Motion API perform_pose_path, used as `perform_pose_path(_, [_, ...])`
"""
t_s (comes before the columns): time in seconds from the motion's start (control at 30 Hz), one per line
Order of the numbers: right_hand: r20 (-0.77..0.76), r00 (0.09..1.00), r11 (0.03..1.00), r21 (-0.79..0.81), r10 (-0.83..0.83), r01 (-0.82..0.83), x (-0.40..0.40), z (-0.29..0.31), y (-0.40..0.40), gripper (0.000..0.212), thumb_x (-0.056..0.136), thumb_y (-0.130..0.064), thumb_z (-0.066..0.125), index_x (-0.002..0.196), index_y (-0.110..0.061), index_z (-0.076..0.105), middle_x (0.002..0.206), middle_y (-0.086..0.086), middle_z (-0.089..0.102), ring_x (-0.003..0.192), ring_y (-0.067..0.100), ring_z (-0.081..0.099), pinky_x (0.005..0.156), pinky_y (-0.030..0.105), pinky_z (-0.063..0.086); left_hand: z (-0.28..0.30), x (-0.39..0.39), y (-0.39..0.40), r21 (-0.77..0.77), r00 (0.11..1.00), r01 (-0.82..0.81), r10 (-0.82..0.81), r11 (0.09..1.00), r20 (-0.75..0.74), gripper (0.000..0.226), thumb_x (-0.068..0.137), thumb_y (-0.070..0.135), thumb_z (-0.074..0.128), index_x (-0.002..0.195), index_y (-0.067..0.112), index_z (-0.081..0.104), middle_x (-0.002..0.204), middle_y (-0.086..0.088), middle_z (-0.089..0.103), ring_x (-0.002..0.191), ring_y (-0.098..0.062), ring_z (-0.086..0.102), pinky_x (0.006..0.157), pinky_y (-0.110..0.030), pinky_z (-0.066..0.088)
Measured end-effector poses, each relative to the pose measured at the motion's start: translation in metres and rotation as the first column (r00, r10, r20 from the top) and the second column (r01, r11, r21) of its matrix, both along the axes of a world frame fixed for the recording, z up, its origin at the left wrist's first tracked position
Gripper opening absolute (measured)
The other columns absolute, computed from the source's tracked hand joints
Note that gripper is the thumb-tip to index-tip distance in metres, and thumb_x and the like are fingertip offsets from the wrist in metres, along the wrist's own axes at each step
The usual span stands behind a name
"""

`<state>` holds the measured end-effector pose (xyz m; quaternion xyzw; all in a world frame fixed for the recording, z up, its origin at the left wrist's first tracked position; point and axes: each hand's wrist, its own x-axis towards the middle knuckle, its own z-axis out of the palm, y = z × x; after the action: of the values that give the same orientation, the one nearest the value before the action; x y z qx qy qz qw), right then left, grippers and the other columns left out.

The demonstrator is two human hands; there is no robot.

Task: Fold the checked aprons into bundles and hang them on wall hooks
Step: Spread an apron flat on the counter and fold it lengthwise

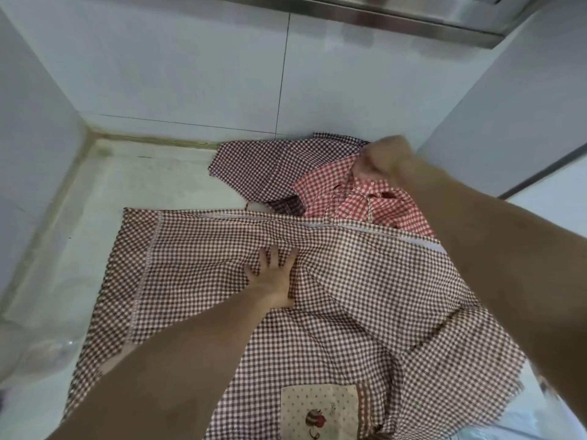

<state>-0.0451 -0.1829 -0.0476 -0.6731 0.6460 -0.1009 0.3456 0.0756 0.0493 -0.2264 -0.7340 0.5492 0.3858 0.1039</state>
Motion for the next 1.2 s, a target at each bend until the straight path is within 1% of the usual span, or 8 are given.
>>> perform_pose_path(0.13, [0.414, 0.879, 0.935, -0.151, -0.236, 0.321, 0.001, 0.004, 0.010, 0.015, 0.089, -0.017, 0.060, 0.103, -0.013, 0.060, 0.094, 0.002, 0.063, 0.074, 0.010, 0.060, 0.077, 0.018, 0.052, -0.003, 0.000, 0.001, -0.015, 1.000, -0.005, 0.005, 1.000, 0.006, 0.124, 0.081, 0.042, 0.078, 0.149, 0.042, -0.026, 0.159, -0.009, -0.032, 0.146, -0.036, -0.027, 0.114, -0.071, -0.002])
perform_pose_path(0.27, [0.049, 0.943, 0.859, -0.430, 0.329, -0.278, -0.027, -0.025, 0.089, 0.013, 0.088, -0.007, 0.060, 0.097, -0.009, 0.070, 0.093, 0.000, 0.070, 0.080, 0.011, 0.063, 0.078, 0.023, 0.051, -0.004, -0.003, 0.000, -0.011, 0.999, -0.003, 0.003, 1.000, 0.033, 0.124, 0.082, 0.043, 0.077, 0.148, 0.042, -0.028, 0.159, -0.009, -0.031, 0.146, -0.037, -0.027, 0.113, -0.071, -0.002])
perform_pose_path(0.37, [-0.255, 0.679, 0.674, -0.120, 0.689, -0.729, -0.057, -0.072, 0.136, 0.035, 0.088, -0.011, 0.062, 0.123, -0.011, 0.065, 0.124, 0.009, 0.062, 0.111, 0.022, 0.059, 0.101, 0.043, 0.048, -0.003, -0.005, 0.000, 0.004, 0.999, -0.001, 0.001, 1.000, 0.051, 0.123, 0.084, 0.042, 0.075, 0.147, 0.040, -0.031, 0.158, -0.009, -0.033, 0.146, -0.037, -0.028, 0.113, -0.071, -0.002])
perform_pose_path(0.47, [-0.592, 0.520, 0.636, -0.015, 0.616, -0.771, -0.077, -0.105, 0.144, 0.074, 0.090, -0.032, 0.062, 0.154, -0.023, 0.026, 0.164, 0.006, 0.009, 0.151, 0.030, 0.006, 0.120, 0.060, 0.007, -0.005, -0.003, 0.003, -0.028, 1.000, 0.001, 0.000, 1.000, 0.025, 0.122, 0.083, 0.045, 0.074, 0.148, 0.040, -0.029, 0.159, -0.009, -0.032, 0.146, -0.036, -0.029, 0.113, -0.070, -0.004])
perform_pose_path(0.63, [-0.596, 0.535, 0.741, 0.160, 0.599, -0.652, -0.073, -0.111, 0.124, 0.102, 0.089, -0.043, 0.063, 0.156, -0.034, -0.013, 0.161, -0.005, -0.029, 0.148, 0.028, -0.027, 0.114, 0.069, -0.011, 0.004, -0.018, 0.026, -0.205, 0.993, 0.027, -0.002, 0.978, 0.121, 0.105, 0.091, 0.036, 0.063, 0.154, 0.030, -0.022, 0.160, -0.020, -0.023, 0.148, -0.038, -0.022, 0.118, -0.061, -0.007])
perform_pose_path(0.8, [-0.560, 0.552, 0.748, 0.204, 0.618, -0.631, -0.067, -0.117, 0.118, 0.101, 0.089, -0.043, 0.064, 0.157, -0.033, -0.009, 0.163, -0.005, -0.023, 0.150, 0.030, -0.020, 0.115, 0.067, -0.012, 0.002, -0.051, 0.075, -0.603, 0.999, -0.038, 0.051, 0.797, 0.006, 0.066, 0.088, 0.033, 0.058, 0.147, 0.019, 0.032, 0.144, -0.011, 0.033, 0.133, -0.031, 0.033, 0.115, -0.050, 0.030])
perform_pose_path(1.07, [-0.198, 0.787, 0.791, -0.080, 0.584, -0.606, -0.101, -0.097, 0.122, 0.080, 0.088, -0.021, 0.069, 0.156, -0.022, 0.027, 0.166, 0.004, 0.007, 0.153, 0.024, -0.004, 0.123, 0.048, -0.002, 0.002, -0.075, 0.081, -0.066, 0.983, 0.172, -0.167, 0.983, 0.079, 0.077, 0.098, 0.055, 0.039, 0.156, 0.032, -0.005, 0.162, -0.014, -0.013, 0.150, -0.037, -0.010, 0.120, -0.056, 0.000])
perform_pose_path(1.2, [-0.066, 0.981, 0.900, -0.390, 0.185, -0.196, -0.186, -0.099, 0.170, 0.054, 0.086, -0.019, 0.066, 0.137, -0.007, 0.052, 0.151, 0.018, 0.037, 0.145, 0.036, 0.027, 0.119, 0.045, 0.022, 0.008, -0.087, 0.069, 0.007, 0.973, 0.196, -0.195, 0.981, 0.124, 0.083, 0.097, 0.049, 0.048, 0.157, 0.027, -0.005, 0.162, -0.017, -0.011, 0.149, -0.039, -0.006, 0.120, -0.058, 0.004])
